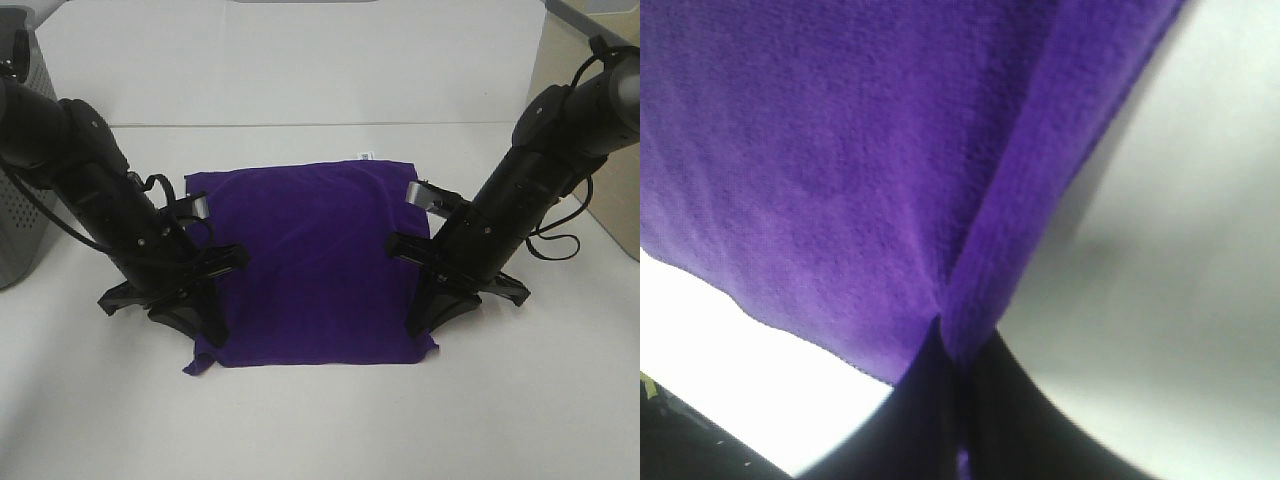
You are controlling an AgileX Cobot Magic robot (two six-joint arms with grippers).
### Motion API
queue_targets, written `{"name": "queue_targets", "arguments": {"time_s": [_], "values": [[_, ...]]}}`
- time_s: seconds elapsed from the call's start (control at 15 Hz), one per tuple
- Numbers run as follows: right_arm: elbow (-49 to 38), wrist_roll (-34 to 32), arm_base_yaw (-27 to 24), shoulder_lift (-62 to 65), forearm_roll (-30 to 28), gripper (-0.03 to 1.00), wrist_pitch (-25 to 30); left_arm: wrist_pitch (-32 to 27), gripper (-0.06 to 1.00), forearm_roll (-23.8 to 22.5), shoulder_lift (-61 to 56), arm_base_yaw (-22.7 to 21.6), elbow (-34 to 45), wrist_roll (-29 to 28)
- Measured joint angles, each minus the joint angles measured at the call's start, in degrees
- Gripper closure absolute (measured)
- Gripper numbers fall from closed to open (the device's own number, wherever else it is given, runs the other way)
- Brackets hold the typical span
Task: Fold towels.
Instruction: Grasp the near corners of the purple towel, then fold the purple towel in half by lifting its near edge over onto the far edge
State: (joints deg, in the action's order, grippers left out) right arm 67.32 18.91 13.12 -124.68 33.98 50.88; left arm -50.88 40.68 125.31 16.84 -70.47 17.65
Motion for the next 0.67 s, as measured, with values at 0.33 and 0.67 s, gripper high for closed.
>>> {"name": "queue_targets", "arguments": {"time_s": [0.33,0.67], "values": [[-0.57,-0.11,0.29,3.95,-3.61,0.94,-1.66,1.38,0.94,-3.44,-2.86,0.46,0.52,2.29],[10.31,-0.17,0.29,9.68,-4.64,0.94,-3.38,1.78,0.94,-4.24,-8.77,0.46,-5.67,2.29]]}}
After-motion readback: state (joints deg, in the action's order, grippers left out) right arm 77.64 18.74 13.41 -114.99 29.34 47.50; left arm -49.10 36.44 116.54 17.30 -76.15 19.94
